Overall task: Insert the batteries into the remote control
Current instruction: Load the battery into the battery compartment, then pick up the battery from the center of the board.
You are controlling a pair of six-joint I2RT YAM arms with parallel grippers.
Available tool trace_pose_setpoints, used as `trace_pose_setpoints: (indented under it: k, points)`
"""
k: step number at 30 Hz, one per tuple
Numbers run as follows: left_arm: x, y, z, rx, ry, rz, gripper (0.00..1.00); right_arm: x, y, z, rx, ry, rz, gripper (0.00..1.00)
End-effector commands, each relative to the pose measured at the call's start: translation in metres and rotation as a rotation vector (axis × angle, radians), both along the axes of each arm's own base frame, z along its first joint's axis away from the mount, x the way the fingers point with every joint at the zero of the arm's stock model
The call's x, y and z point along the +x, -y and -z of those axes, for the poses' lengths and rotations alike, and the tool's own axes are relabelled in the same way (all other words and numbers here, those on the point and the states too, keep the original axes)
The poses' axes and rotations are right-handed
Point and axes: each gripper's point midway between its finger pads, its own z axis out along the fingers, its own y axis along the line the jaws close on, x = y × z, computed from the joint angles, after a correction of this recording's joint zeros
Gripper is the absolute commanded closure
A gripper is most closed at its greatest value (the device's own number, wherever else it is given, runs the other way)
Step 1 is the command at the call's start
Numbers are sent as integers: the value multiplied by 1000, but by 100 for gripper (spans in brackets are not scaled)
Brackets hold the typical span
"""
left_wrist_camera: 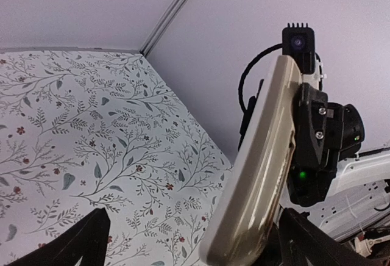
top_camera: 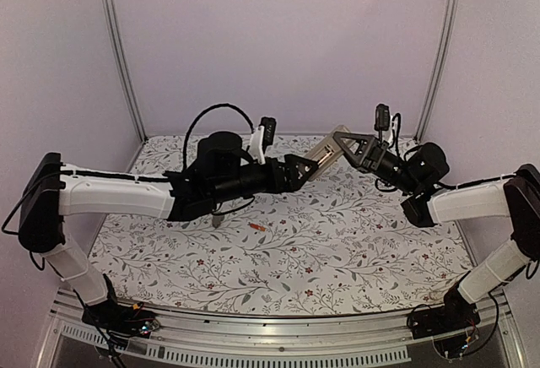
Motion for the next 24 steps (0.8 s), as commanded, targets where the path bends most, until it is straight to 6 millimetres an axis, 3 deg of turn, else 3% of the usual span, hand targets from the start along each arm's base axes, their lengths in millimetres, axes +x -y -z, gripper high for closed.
trace_pose_setpoints:
  k: [1, 5, 7, 12, 19, 24]
  points:
    - [-5, -15, -32, 134, 165, 22, 1, -3, 1, 8, -51, 15, 4, 100]
    - [-6, -44, -46, 212, 239, -12, 0, 2, 8, 29, -125, -30, 26, 100]
    - [-3, -64, -34, 302, 248, -53, 0, 3, 10, 40, -181, -49, 30, 100]
    - [2, -103, 38, 683, 153, 60, 0, -1, 13, 59, -309, -71, 21, 100]
    - [-9, -114, 110, 990, 147, 349, 1, -1, 19, 80, -348, -133, -20, 100]
    - [-4, -119, 150, 1133, 130, 477, 3, 1, 20, 95, -364, -176, -43, 100]
